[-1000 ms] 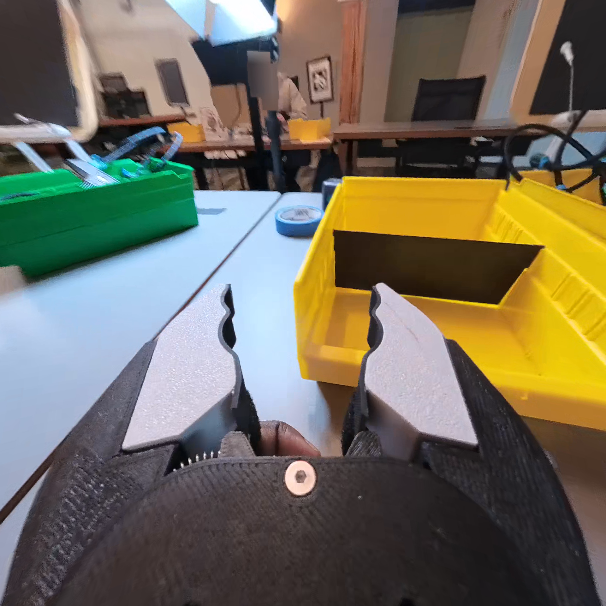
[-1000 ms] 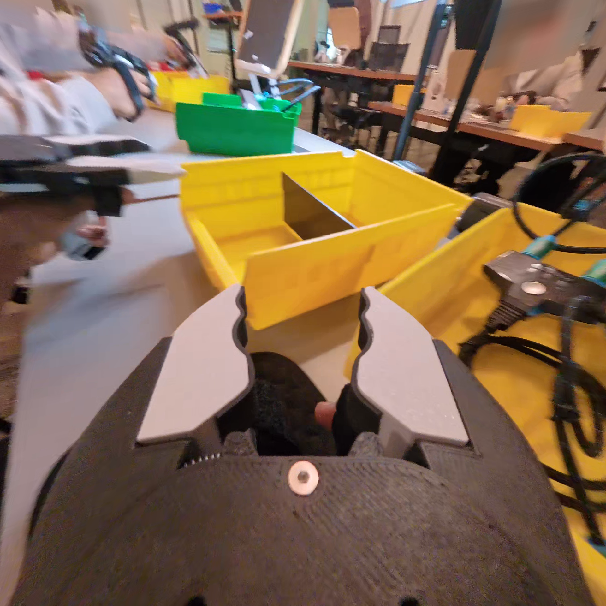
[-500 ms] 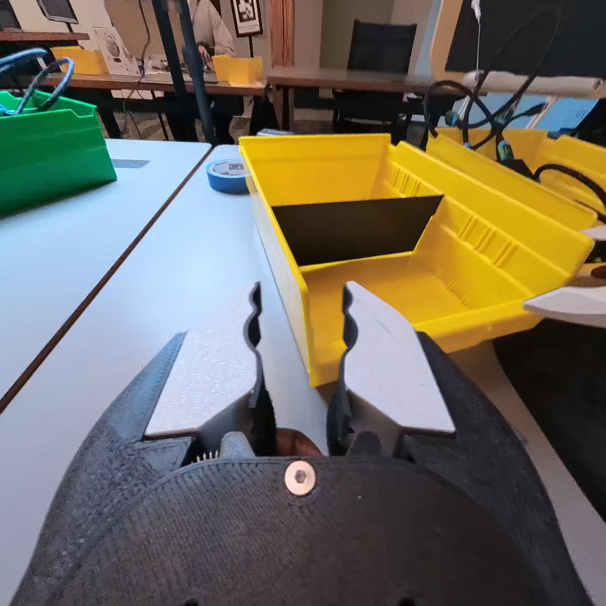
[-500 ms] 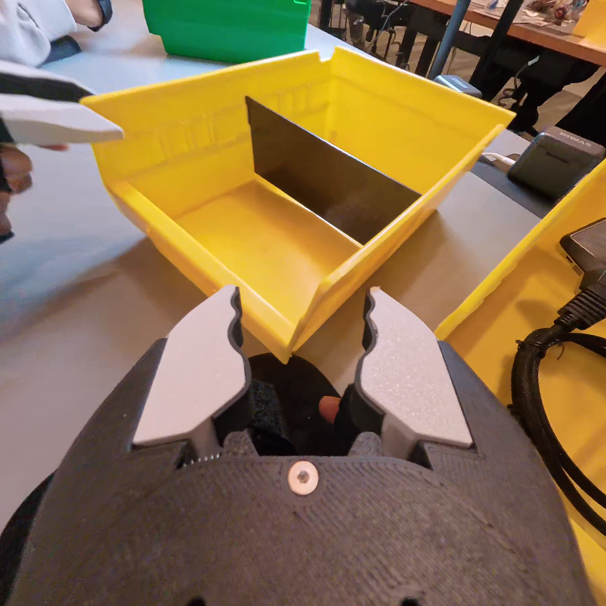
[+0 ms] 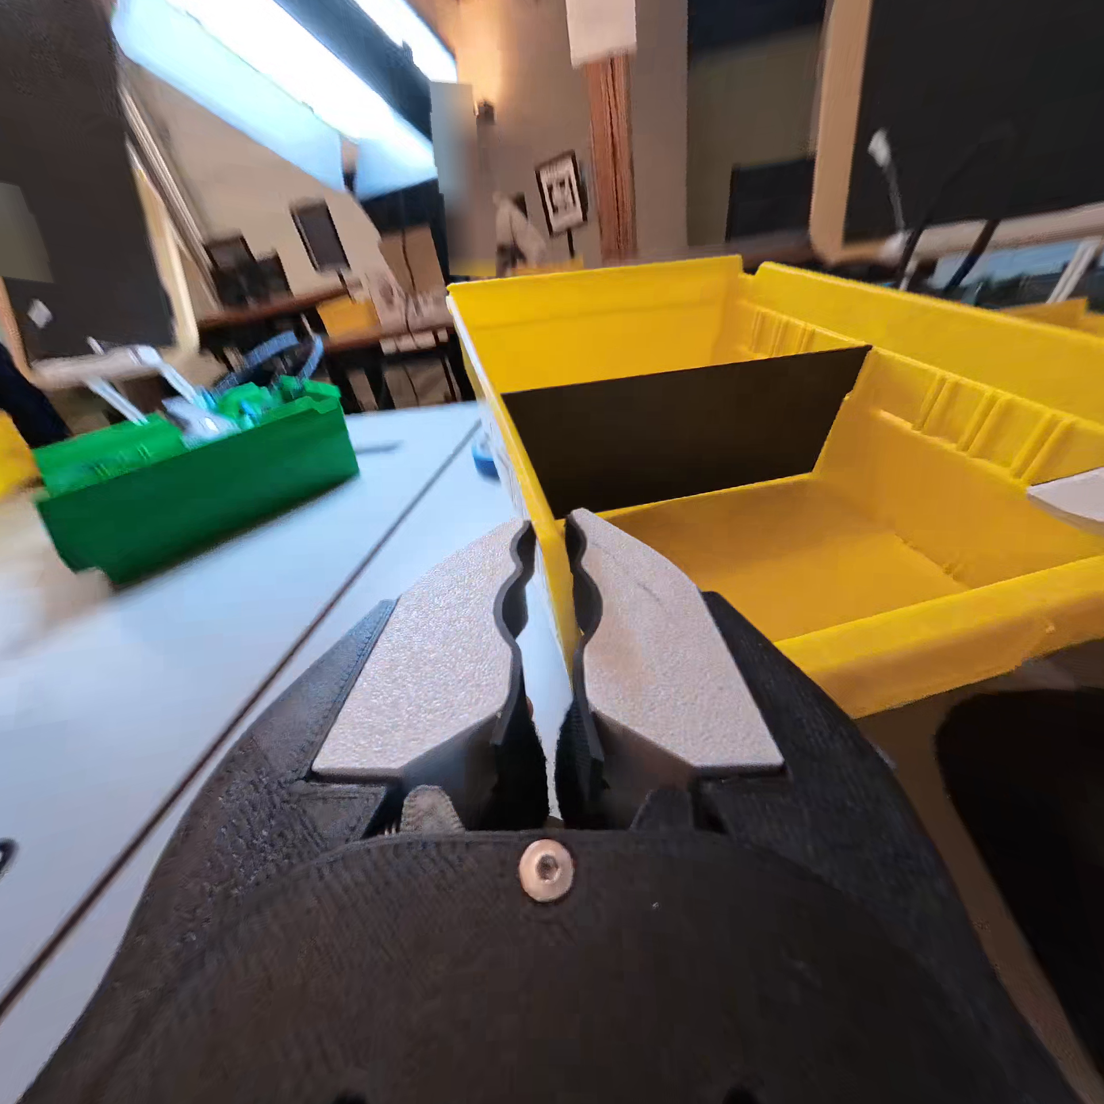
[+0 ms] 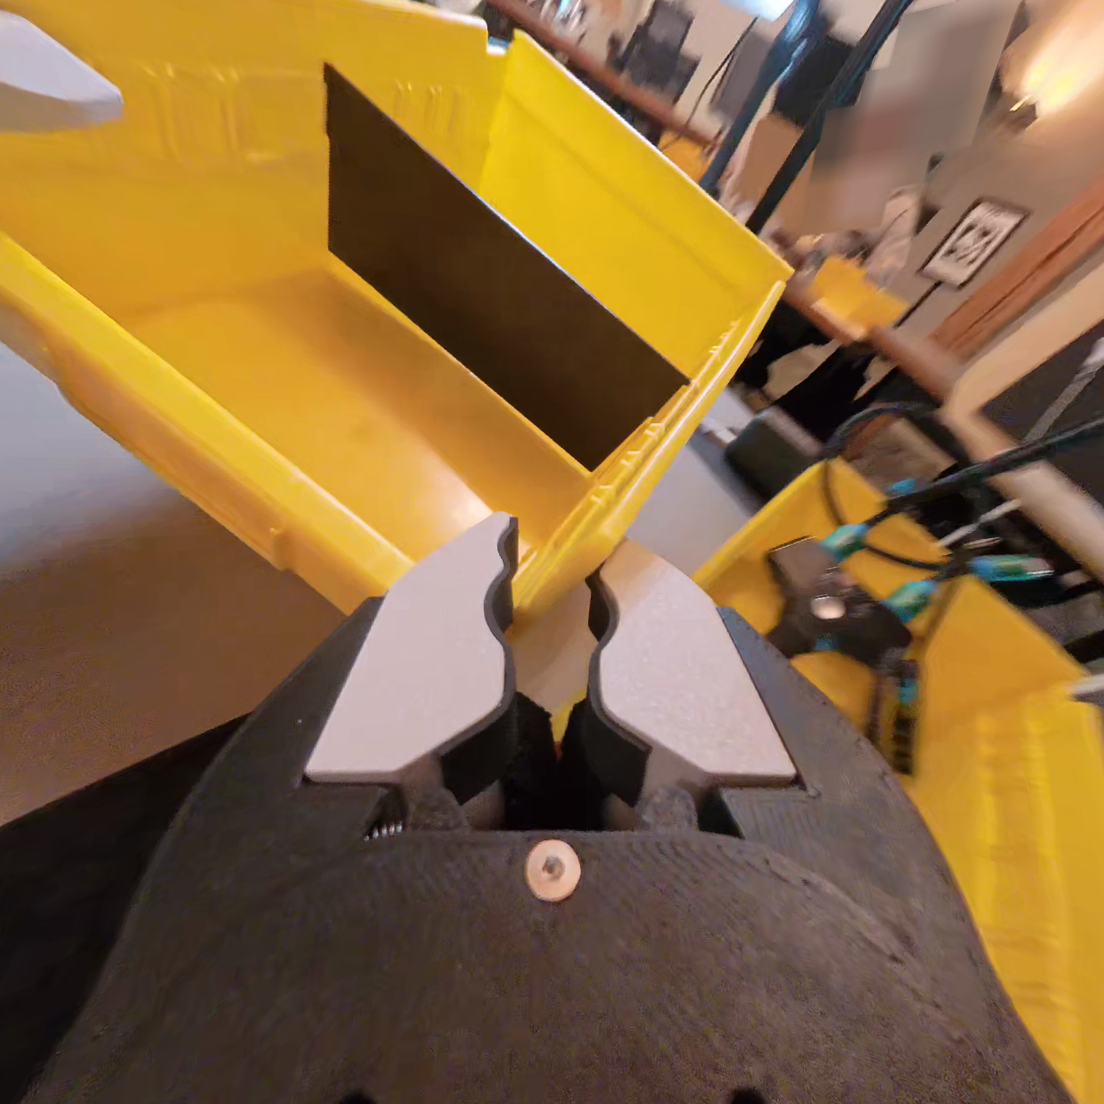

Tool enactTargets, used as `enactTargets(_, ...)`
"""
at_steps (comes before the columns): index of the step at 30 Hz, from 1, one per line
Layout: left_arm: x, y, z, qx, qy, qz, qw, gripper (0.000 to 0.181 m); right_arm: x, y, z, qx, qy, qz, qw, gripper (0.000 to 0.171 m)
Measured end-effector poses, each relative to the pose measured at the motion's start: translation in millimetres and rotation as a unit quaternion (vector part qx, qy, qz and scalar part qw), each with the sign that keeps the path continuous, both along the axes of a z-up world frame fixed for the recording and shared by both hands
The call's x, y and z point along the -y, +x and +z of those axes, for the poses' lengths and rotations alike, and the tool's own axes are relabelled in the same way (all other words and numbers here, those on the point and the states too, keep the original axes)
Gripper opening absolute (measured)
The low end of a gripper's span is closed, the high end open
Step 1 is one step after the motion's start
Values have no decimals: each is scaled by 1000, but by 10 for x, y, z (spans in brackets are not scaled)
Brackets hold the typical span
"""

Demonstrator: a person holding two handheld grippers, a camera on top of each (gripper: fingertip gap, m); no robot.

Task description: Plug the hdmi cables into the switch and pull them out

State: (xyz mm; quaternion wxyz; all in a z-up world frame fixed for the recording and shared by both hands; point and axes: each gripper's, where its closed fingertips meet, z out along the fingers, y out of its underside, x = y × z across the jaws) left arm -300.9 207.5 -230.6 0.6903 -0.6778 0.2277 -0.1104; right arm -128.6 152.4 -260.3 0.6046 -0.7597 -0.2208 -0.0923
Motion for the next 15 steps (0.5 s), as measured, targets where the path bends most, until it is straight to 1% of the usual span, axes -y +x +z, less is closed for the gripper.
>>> enactTargets(2,191,139,354,11,50,-8,999,10,170,141,308,14,41,-16,999,21)
enactTargets(4,390,391,642,24,84,-31,996,11,393,380,606,21,76,-41,996,19)
enactTargets(7,644,977,909,43,109,-89,989,11,812,895,922,35,114,-98,988,19)
enactTargets(9,797,1474,987,51,114,-130,984,10,1124,1315,1028,46,127,-144,980,18)
enactTargets(11,955,2012,1013,62,112,-175,976,10,1445,1745,1058,58,134,-182,972,19)
enactTargets(13,1134,2567,992,73,102,-222,967,10,1759,2182,1005,56,132,-218,965,21)
enactTargets(15,1324,3112,897,61,89,-260,960,10,2061,2619,892,52,122,-260,956,20)
